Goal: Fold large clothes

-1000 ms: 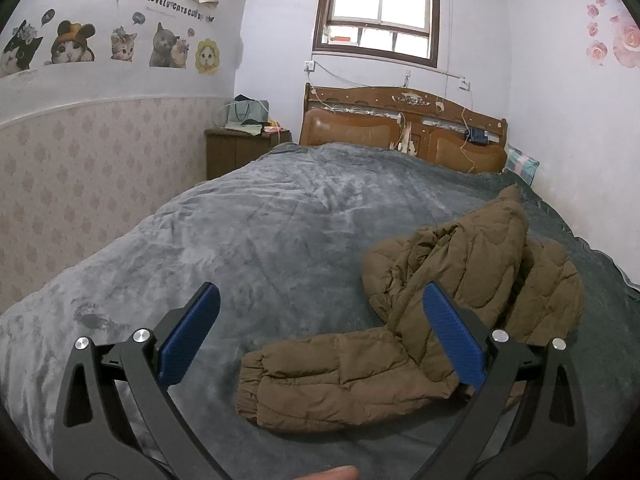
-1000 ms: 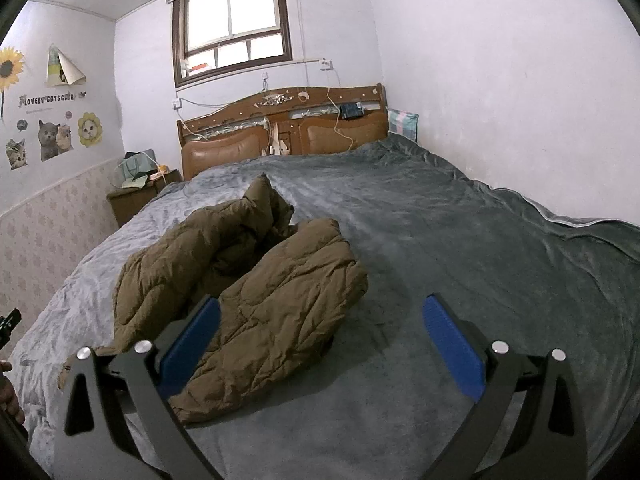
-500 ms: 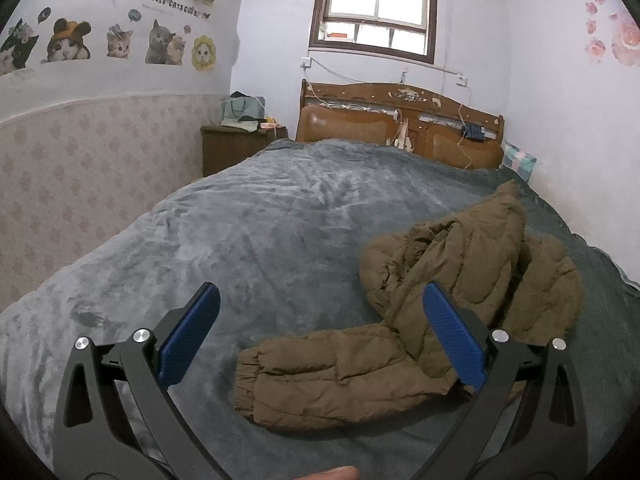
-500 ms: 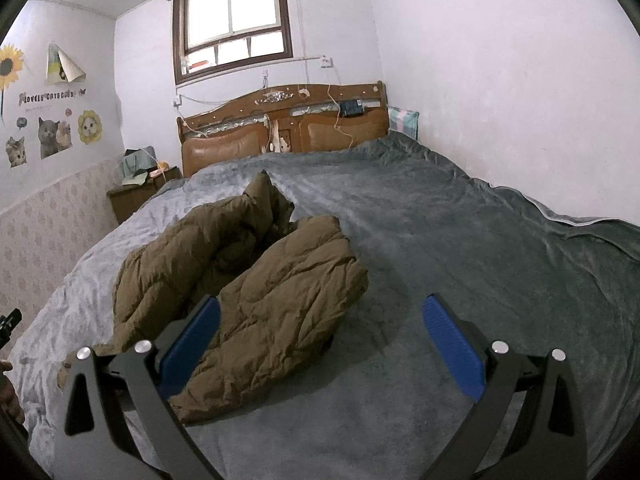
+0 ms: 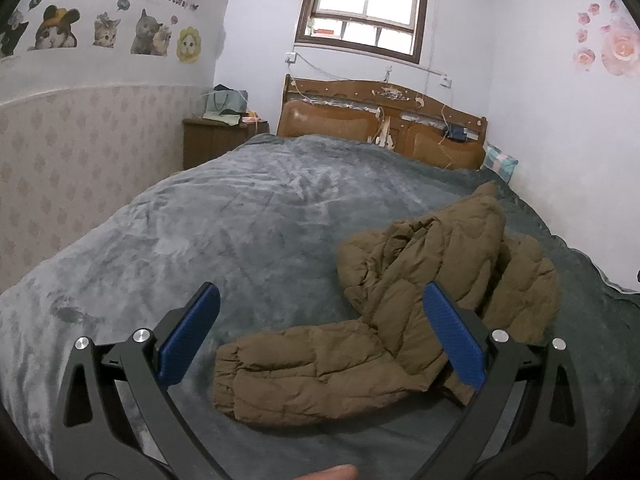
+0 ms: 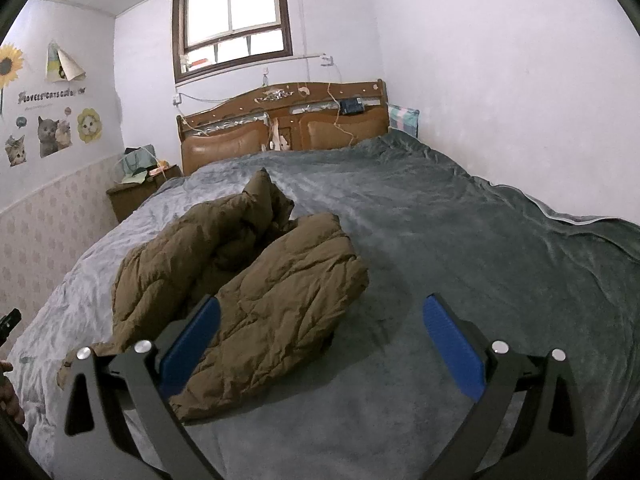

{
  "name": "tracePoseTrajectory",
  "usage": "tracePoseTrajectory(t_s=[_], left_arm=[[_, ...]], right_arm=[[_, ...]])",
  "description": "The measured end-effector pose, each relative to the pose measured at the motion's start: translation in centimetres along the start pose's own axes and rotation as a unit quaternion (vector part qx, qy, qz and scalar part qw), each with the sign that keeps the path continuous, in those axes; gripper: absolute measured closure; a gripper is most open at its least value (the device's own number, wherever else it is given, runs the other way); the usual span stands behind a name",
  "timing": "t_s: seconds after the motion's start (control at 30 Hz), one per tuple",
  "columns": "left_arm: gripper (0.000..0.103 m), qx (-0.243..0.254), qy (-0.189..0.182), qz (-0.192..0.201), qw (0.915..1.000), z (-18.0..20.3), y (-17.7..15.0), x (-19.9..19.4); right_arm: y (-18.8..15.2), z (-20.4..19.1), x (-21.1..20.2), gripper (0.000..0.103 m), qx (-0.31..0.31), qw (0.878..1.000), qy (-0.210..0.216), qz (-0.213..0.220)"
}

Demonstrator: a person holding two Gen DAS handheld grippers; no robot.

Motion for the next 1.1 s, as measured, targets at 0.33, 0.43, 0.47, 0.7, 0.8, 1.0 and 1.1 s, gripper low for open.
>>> tracePoseTrajectory(t_s=[0.33,0.43,0.47,0.7,0.8,1.0,1.1], left_arm=[[0.003,0.005,0.003,-0.009,0.9999,0.2,-0.1,0.6],[0.003,0.01,0.002,-0.017,0.9998,0.5,-0.5,1.1],[0.003,0.012,0.001,-0.02,0.9997,0.7,-0.7,1.3],[0.003,0.045,0.0,-0.043,0.9981,3.1,-2.9,2.5],[0.003,0.059,-0.015,-0.061,0.9963,4.8,-4.4,3.5],[0.003,0.099,-0.036,-0.12,0.9872,8.5,-8.5,7.4],[0.003,0.135,-0.026,-0.132,0.9816,10.1,-9.5,10.0]], right_arm=[[-0.4,0.1,0.7,0.002,0.002,1.0,-0.008,-0.009],[-0.4,0.4,0.8,0.002,0.002,1.0,-0.01,-0.018],[-0.4,0.4,0.8,0.002,0.003,1.0,-0.01,-0.018],[-0.8,0.4,2.4,0.002,0.016,0.999,0.006,-0.036],[-0.9,0.4,3.1,0.002,0.019,0.999,0.012,-0.041],[-1.2,1.0,3.0,0.002,0.04,0.998,0.025,-0.041],[-1.9,1.0,4.0,0.002,0.052,0.996,0.033,-0.067]])
Point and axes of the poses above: each gripper's, at about its wrist camera, not at the fingertips, and x roughly the way its jaws point, z to its right, y to its top, the point moved 8 cm from there along x, roughly the way its jaws point, and after that the axes turned 4 degrees about -z, right-handed, at the moved point
